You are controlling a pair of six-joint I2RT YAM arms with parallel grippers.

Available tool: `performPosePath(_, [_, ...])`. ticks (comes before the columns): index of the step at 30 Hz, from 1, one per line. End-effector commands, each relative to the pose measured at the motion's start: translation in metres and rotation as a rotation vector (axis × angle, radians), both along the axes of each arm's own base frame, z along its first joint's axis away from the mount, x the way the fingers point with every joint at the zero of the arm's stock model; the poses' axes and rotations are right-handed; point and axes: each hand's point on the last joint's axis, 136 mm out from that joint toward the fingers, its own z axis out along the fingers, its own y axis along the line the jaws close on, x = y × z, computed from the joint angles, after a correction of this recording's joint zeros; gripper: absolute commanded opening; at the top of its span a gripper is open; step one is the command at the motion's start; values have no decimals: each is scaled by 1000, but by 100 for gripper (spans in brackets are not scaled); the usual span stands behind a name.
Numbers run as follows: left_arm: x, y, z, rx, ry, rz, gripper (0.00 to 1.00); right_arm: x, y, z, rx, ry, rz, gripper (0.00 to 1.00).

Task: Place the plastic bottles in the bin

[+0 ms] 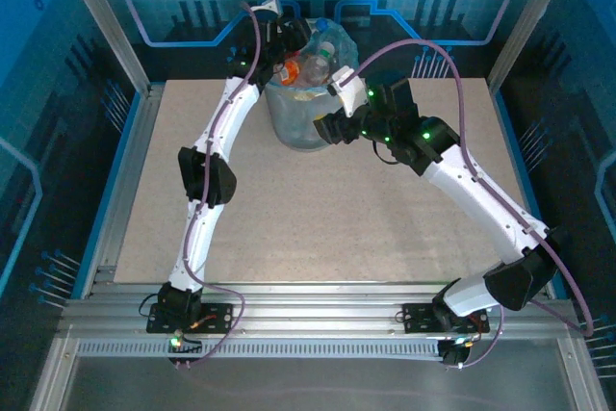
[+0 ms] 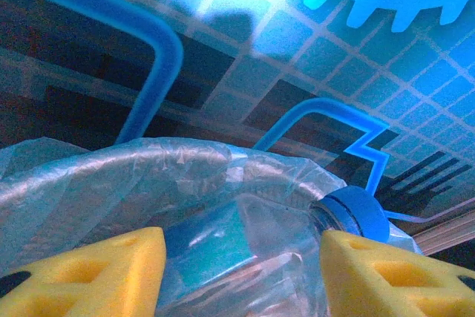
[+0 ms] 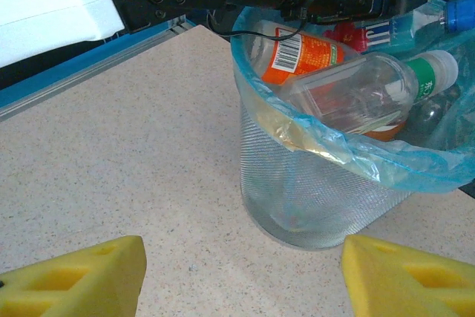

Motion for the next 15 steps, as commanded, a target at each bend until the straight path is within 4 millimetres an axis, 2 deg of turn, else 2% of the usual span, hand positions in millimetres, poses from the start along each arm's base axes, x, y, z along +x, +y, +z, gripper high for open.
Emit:
performPosePath(1, [-27,1,75,-12,-116,-17,59,-9,-1,9,17,5,12,71])
performPosePath(5, [-61,17,153,-19,-256,16,67,-9,-10,17,9,-16,-24,72])
performPosePath(8, [-101,31,208,-3,-347,36,72,-7,-26,23,7,-32,-70,74])
performPosePath(10, [-130,42,233,15,-384,47,75,-4,-40,24,27,-30,-107,78])
performPosePath(13, [-184,56,245,83,-410,37,82,6,-73,16,58,-21,-191,81])
performPosePath(15, [-215,71,212,144,-369,61,83,12,-103,1,74,-13,-275,82])
